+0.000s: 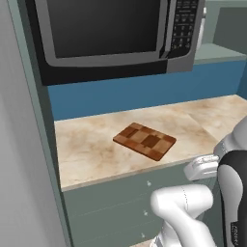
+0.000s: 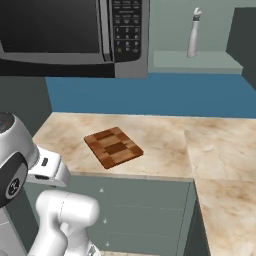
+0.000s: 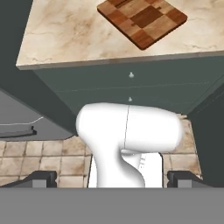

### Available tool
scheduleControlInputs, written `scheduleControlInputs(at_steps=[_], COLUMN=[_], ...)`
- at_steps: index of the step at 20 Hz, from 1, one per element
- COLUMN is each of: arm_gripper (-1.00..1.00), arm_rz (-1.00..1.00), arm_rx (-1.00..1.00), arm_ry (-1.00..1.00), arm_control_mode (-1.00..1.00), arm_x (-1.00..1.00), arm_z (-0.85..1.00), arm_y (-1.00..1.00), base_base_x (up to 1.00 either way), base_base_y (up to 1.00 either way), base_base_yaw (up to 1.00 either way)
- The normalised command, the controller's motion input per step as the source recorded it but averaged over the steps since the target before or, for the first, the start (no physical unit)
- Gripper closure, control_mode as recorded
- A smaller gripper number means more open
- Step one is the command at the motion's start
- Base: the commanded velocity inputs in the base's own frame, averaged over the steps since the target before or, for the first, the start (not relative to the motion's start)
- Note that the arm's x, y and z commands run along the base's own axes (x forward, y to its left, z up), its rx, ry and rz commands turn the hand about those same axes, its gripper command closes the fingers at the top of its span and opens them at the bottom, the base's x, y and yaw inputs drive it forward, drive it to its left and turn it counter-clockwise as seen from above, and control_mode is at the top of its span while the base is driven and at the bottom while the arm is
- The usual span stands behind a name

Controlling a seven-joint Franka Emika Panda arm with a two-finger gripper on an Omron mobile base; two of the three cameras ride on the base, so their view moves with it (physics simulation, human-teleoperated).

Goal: Move the cutting board and knife to the sink. Then move spray from the cabinet to the counter.

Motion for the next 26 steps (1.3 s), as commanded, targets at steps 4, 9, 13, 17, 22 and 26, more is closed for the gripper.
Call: scheduleControlInputs(at_steps=[4,9,13,17,22,26], arm_gripper=[-1.00,-1.00,-1.00,-1.00,-1.00,-1.00], arm_rz=[0.00,0.00,0.00,0.00,0.00,0.00], arm_rx=[0.00,0.00,0.00,0.00,0.00,0.00], arm_ry=[0.00,0.00,0.00,0.00,0.00,0.00], arm_control_mode=[1.00,1.00,1.00,1.00,1.00,1.00], arm_x=[0.00,0.00,0.00,0.00,0.00,0.00], arm_z=[0.00,0.00,0.00,0.00,0.00,0.00], arm_y=[0.00,0.00,0.00,0.00,0.00,0.00], base_base_x=[0.35,0.06,0.00,0.00,0.00,0.00], base_base_y=[-0.06,-0.06,0.00,0.00,0.00,0.00], base_base_yaw=[0.21,0.14,0.06,0.04,0.01,0.00])
